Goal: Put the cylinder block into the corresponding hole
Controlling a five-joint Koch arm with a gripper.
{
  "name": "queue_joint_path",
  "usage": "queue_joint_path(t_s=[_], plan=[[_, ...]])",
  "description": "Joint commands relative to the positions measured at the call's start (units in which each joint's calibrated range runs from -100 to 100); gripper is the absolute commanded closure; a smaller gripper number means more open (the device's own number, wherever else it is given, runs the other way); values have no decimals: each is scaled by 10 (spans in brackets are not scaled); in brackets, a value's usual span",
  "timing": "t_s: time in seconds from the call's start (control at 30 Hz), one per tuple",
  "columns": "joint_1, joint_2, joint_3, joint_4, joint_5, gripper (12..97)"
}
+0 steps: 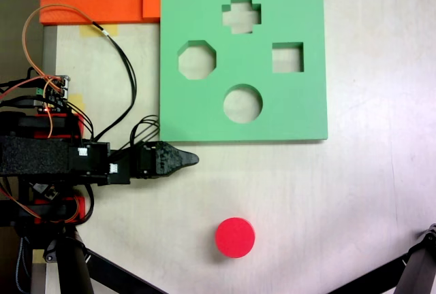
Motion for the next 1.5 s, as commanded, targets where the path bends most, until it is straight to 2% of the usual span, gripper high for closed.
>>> queue_joint_path(t_s=[0.0,0.7,0.83,0.9,1.0,1.2,1.33,1.47], plan=[[-2,-4,-9,-51,0,596],[-4,-4,-9,-53,0,601],[-3,-4,-9,-53,0,592],[-3,-4,-9,-31,3,558],[-7,-4,-9,112,126,559],[-56,-4,-9,386,321,563],[-73,-4,-9,494,436,563],[-85,-4,-9,504,520,563]])
